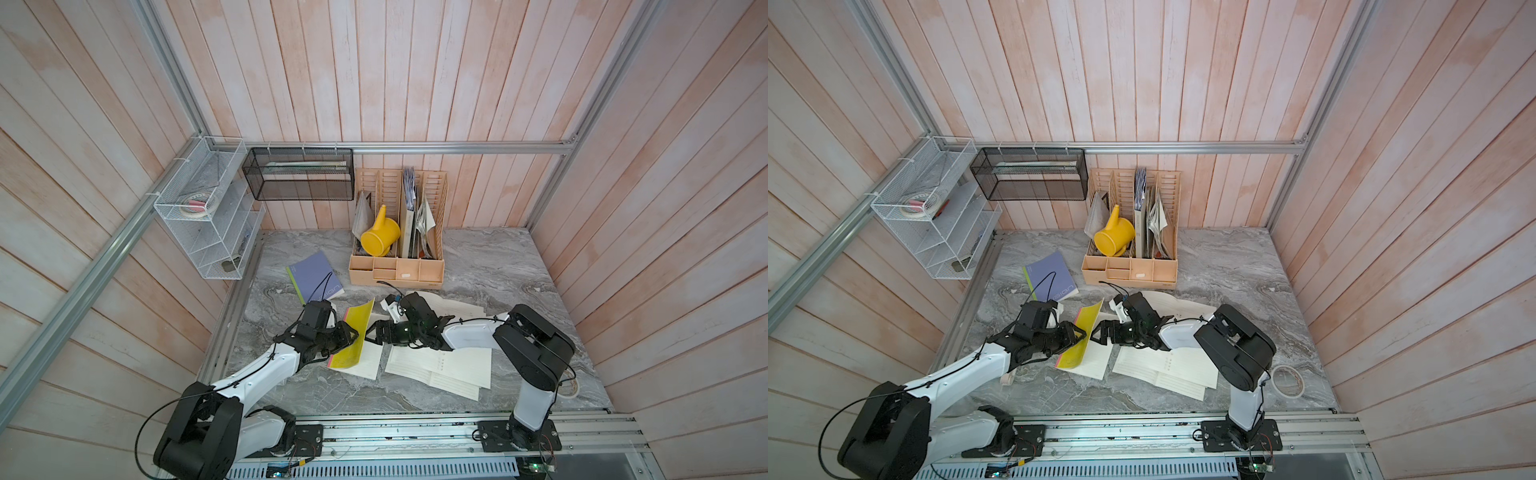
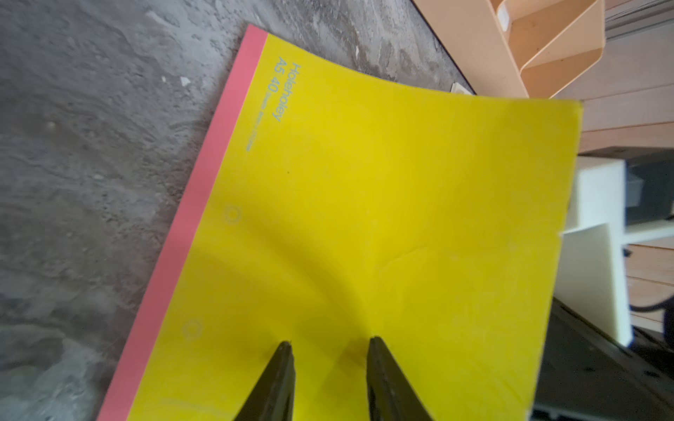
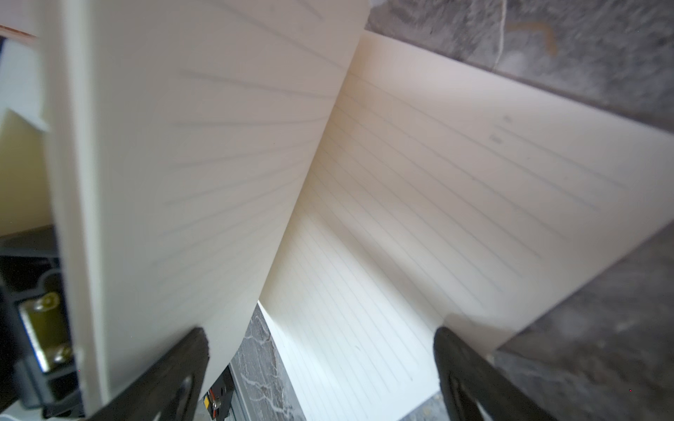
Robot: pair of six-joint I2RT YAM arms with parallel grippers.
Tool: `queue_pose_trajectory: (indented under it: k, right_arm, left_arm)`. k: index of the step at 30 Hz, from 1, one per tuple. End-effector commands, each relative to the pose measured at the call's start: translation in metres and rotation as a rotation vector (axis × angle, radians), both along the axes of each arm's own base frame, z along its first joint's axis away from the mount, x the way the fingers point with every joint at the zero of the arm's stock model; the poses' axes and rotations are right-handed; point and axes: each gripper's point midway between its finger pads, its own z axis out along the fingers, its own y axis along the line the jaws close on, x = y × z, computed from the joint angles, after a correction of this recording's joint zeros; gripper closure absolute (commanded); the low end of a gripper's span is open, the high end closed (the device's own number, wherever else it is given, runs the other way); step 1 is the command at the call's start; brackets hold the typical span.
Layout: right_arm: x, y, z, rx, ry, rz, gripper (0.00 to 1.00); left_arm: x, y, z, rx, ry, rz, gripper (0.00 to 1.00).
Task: Close the notebook
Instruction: Close the notebook at the center of the board, then pick up the notebook from the center of the board.
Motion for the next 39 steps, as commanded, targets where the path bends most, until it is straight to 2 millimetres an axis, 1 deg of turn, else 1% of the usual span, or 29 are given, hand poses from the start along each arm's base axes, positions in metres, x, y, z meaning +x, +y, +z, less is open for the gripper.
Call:
queue_pose_trajectory:
  k: [1, 4, 8, 16, 18, 20, 23, 27, 29, 33, 39]
  right_arm:
    - [0.003, -0.012, -0.004, -0.079, -0.004, -0.021, 0.02]
    - [0.007, -0.013, 0.005, -0.083, -0.029, -0.023, 0.02]
    - [0.01, -0.016, 0.018, -0.098, -0.063, -0.027, 0.02]
    - [0.015, -0.016, 0.063, -0.065, -0.144, -0.042, 0.02]
    - [0.016, -0.015, 0.073, -0.044, -0.158, -0.042, 0.02]
    - [0.015, -0.013, 0.075, -0.022, -0.146, -0.048, 0.02]
    - [0.011, -0.005, 0.069, 0.026, -0.113, -0.032, 0.02]
    - [0.0, 0.008, 0.055, 0.095, -0.04, -0.01, 0.02]
    - [-0.002, 0.012, 0.047, 0.096, -0.02, -0.008, 0.02]
    - [-0.007, 0.013, 0.032, 0.082, 0.013, -0.014, 0.02]
    - [-0.014, 0.008, 0.008, 0.047, 0.067, -0.014, 0.02]
  left_arm:
    - [-0.003, -0.004, -0.011, -0.009, 0.0, -0.043, 0.64]
    - [-0.006, 0.0, -0.023, 0.008, 0.014, -0.036, 0.64]
    - [-0.009, 0.003, -0.032, 0.026, 0.028, -0.032, 0.64]
    - [-0.015, 0.005, -0.05, 0.031, 0.067, -0.023, 0.64]
    - [-0.016, 0.005, -0.053, 0.029, 0.073, -0.018, 0.64]
    - [-0.017, 0.005, -0.053, 0.025, 0.075, -0.017, 0.64]
    - [-0.016, 0.006, -0.051, 0.028, 0.069, -0.012, 0.64]
    - [-0.015, 0.006, -0.046, 0.032, 0.064, -0.012, 0.64]
    - [-0.016, 0.009, -0.043, 0.041, 0.061, -0.003, 0.64]
    - [-0.014, 0.015, -0.033, 0.064, 0.044, 0.026, 0.64]
    - [-0.004, 0.028, -0.006, 0.101, -0.03, 0.067, 0.64]
